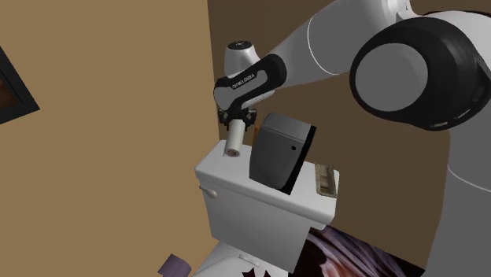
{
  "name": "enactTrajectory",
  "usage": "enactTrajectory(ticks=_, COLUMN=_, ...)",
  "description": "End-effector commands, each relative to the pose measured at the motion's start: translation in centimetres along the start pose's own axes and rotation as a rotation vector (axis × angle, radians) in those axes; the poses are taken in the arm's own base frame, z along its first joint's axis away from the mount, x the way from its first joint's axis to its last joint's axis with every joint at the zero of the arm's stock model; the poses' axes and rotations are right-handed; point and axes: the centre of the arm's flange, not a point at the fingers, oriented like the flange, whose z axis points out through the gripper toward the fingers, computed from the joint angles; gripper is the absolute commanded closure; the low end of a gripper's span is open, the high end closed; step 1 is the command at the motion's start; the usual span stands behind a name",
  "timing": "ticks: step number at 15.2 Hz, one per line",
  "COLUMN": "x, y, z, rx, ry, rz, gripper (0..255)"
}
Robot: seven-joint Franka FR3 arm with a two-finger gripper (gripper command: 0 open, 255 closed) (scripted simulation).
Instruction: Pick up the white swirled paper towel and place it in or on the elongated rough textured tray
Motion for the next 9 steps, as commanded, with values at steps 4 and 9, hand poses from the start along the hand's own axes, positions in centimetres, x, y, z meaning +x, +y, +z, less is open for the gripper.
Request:
enactTrajectory(ticks=4, x=0.6, y=-0.2, z=-2.5, rx=0.0, ry=0.0, rz=0.0, gripper=255)
enactTrajectory(ticks=9, x=1.3, y=-0.3, z=-5.0, rx=0.0, ry=0.0, rz=0.0, gripper=255)
